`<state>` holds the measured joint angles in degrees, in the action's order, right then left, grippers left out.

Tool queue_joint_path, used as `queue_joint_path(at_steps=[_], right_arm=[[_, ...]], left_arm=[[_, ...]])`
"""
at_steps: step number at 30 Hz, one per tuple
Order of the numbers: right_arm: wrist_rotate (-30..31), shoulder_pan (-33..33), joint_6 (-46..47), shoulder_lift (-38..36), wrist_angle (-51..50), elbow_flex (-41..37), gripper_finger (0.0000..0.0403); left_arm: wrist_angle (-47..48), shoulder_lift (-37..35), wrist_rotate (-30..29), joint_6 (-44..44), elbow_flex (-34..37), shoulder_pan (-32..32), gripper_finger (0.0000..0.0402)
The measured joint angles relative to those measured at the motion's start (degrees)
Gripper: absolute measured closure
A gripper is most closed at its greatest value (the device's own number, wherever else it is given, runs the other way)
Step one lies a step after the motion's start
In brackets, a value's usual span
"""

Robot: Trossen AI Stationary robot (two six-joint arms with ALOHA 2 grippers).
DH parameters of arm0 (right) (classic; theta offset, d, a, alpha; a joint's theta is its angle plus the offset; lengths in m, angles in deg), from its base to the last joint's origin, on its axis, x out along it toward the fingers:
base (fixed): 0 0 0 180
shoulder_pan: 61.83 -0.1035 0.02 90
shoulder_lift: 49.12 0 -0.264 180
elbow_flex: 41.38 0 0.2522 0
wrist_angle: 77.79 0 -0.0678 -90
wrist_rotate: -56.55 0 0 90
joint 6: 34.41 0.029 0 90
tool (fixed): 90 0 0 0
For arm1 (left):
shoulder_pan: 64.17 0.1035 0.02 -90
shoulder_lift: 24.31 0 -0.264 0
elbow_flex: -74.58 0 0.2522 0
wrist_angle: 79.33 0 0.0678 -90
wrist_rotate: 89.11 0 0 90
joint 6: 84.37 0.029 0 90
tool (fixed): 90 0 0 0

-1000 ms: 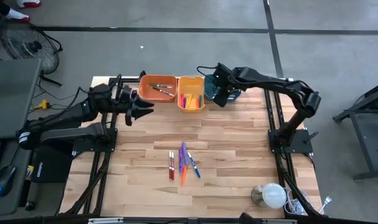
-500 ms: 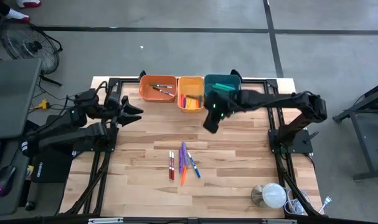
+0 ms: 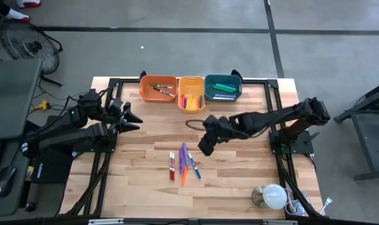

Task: Pick & Place Markers
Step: Put the blue marker into the orange bin

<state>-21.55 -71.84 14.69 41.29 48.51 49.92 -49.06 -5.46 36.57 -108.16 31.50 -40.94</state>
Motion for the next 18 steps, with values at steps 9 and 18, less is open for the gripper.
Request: queue_joint_path(at_steps=[9, 18], right_arm=[[-4.5, -4.1, 3.7, 8.1, 12.4, 0.0, 0.034], [-9.1, -5.5, 3.6, 19.3, 8.2, 10.0, 0.0389]], left_arm=[[0.0, 0.0, 5.1, 0.0, 0.0, 0.0, 0.0225], [1.1, 0.0, 6.0, 0.0, 0.0, 0.0, 0.0225]])
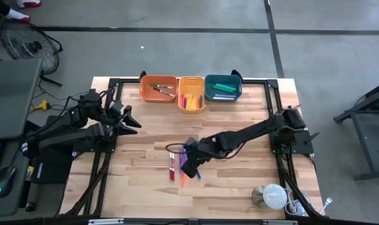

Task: Pick & Place Markers
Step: Put the blue marker into the orange bin

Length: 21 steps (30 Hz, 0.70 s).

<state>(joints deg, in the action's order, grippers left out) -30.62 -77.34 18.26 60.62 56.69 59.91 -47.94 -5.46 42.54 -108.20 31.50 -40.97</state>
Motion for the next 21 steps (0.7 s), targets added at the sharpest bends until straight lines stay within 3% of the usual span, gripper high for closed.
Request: queue_joint_path(at_steps=[6, 9, 17, 21], right_arm=[[-2.0, 0.2, 5.4, 7.7, -16.0, 10.2, 0.0394], [-3.3, 0.5, 5.8, 10.6, -18.7, 13.4, 0.038], [-6.4, 0.9, 5.8, 14.2, -17.1, 13.9, 0.0285], [-2.7, 0.9, 5.9, 14.2, -17.8, 13.9, 0.0237]], left_arm=[[2.4, 0.0, 0.0, 0.0, 0.0, 0.0, 0.0225], [3.4, 0.0, 0.0, 0.0, 0.0, 0.0, 0.0225], [4.0, 0.0, 0.0, 0.0, 0.0, 0.0, 0.0225], [4.1, 0.0, 1.0, 0.0, 0.0, 0.0, 0.0225]])
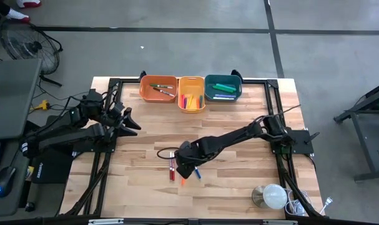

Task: Pick & Place Markers
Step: Put the blue marker into the orange bin

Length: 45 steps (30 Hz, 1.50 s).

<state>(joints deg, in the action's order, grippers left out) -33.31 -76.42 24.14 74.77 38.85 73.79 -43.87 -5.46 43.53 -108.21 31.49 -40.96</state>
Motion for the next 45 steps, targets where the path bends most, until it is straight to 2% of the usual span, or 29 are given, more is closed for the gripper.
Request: queue_joint_path(at_steps=[3, 7, 17, 33, 45], right_arm=[[1.0, 0.3, 0.0, 0.0, -1.0, 0.0, 0.0215], [0.8, 0.7, 0.3, 0.6, -2.7, 0.0, 0.0204], [-0.5, 0.7, 2.3, 2.1, -4.1, -0.1, 0.0203], [0.8, 0.1, 3.5, 5.9, -4.6, 0.0, 0.0203], [1.4, -0.4, 5.2, 8.3, -8.6, 0.3, 0.0204]], left_arm=[[0.8, 0.0, 0.1, 0.0, 0.0, 0.0, 0.0225], [1.7, 0.0, 0.1, 0.0, 0.0, 0.0, 0.0225], [2.8, 0.0, 0.0, 0.1, 0.0, 0.0, 0.0225], [4.4, 0.0, -0.2, 0.7, 0.0, 0.0, 0.0225], [5.5, 0.0, -0.3, 1.1, 0.0, 0.0, 0.0225]])
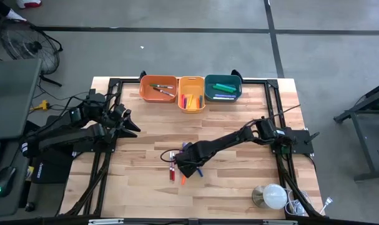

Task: Pick & Place Markers
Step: Put the blue marker into the orange bin

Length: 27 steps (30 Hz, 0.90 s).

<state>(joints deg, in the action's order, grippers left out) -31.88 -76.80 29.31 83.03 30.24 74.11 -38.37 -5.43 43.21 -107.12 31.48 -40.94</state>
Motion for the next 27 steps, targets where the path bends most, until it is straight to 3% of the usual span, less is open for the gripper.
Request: queue_joint_path(at_steps=[20, 27], right_arm=[[-2.0, 0.4, 1.1, 0.1, -3.0, -0.2, 0.0206], [-2.3, 0.4, 0.5, 0.1, -3.5, -0.2, 0.0256]], left_arm=[[0.0, 0.0, 0.2, 0.2, 0.0, 0.0, 0.0225], [1.0, 0.0, 0.2, 1.1, 0.0, 0.0, 0.0225]])
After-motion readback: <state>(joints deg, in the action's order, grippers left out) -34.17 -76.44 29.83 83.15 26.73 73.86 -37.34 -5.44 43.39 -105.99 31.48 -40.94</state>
